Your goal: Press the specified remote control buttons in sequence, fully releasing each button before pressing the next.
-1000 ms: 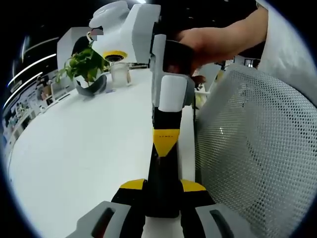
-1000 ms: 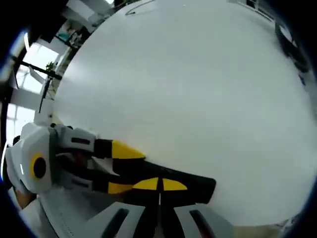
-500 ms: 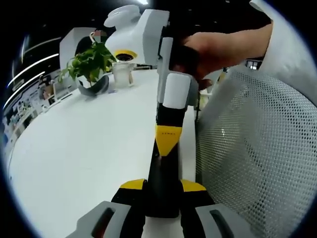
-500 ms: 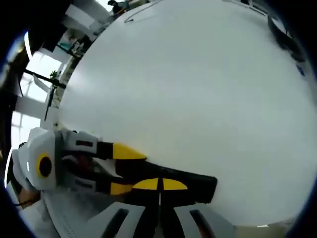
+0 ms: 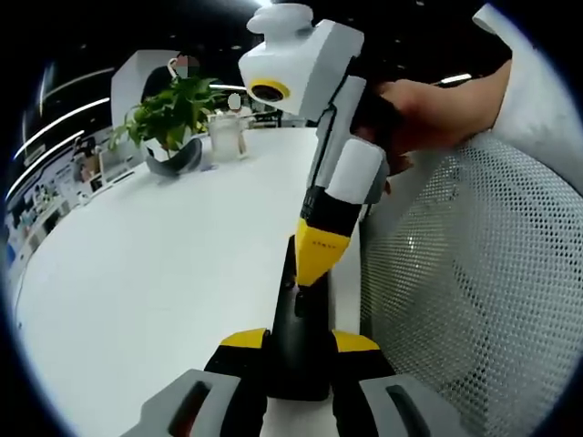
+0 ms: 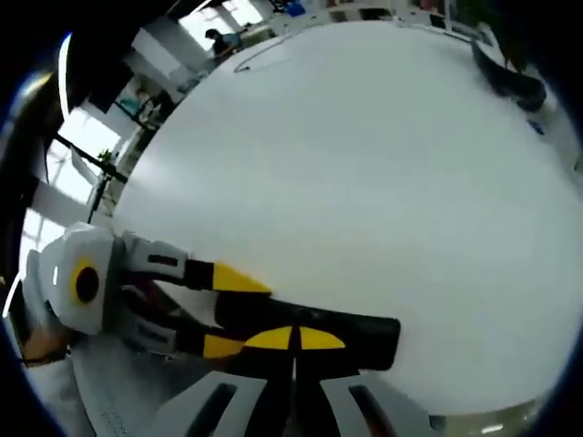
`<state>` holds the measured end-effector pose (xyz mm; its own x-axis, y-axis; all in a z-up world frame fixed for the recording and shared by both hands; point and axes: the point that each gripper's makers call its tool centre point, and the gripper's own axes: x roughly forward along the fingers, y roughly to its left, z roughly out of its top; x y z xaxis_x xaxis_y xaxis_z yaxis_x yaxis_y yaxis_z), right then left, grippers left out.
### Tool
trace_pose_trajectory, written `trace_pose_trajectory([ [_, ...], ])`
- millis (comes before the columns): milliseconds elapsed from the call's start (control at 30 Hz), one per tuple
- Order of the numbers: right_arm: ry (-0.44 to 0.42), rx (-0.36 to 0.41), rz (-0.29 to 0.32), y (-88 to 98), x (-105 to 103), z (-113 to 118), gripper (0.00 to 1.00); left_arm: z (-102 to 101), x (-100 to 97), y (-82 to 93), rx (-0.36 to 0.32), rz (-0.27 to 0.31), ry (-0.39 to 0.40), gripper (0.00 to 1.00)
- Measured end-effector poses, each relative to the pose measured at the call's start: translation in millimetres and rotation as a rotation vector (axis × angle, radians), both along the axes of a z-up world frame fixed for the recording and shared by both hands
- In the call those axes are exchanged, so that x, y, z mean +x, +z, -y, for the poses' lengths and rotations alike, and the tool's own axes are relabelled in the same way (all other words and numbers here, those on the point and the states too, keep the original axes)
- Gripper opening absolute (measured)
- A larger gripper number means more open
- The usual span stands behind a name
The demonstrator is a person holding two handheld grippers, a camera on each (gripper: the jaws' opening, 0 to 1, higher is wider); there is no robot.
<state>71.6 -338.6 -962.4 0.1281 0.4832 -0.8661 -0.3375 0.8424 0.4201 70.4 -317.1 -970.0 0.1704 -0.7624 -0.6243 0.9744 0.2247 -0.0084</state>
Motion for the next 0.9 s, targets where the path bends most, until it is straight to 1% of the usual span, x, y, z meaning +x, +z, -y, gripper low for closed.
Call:
trace_pose_trajectory([
  [33, 0.012, -0.006, -0.037, -0.8, -6.0, -0.1, 0.0, -0.2, -0.1, 0.0, 0.001, 0.001, -0.002, 0.25],
  [67, 0.008, -0.005, 0.002, -0.8, -1.0, -0.8, 0.0, -0.4, -0.2, 0.0, 0.0, 0.0, -0.002, 0.25],
  [100, 0.009, -0.008, 0.005, -0.8, -0.4, -0.6, 0.0, -0.5, -0.3, 0.1, 0.0, 0.0, -0.002, 0.25],
  [500, 0.008, -0.007, -0.003, -0.8, -2.4, -0.7, 0.0, -1.4, -1.0, 0.5, -0.001, 0.002, -0.004, 0.25],
  [733, 0.031, -0.016, -0.004, -2.7, -3.6, -0.5, 0.0, -1.0, -1.6, 0.5, 0.001, 0.001, -0.012, 0.25],
  [833, 0.024, -0.014, -0.005, -2.4, -4.4, -0.5, 0.0, -1.0, -1.7, 0.3, 0.0, 0.0, -0.012, 0.25],
  [900, 0.047, -0.024, -0.005, -3.6, -7.4, -2.2, 0.0, -0.4, -2.0, 0.3, -0.001, 0.0, -0.015, 0.25],
])
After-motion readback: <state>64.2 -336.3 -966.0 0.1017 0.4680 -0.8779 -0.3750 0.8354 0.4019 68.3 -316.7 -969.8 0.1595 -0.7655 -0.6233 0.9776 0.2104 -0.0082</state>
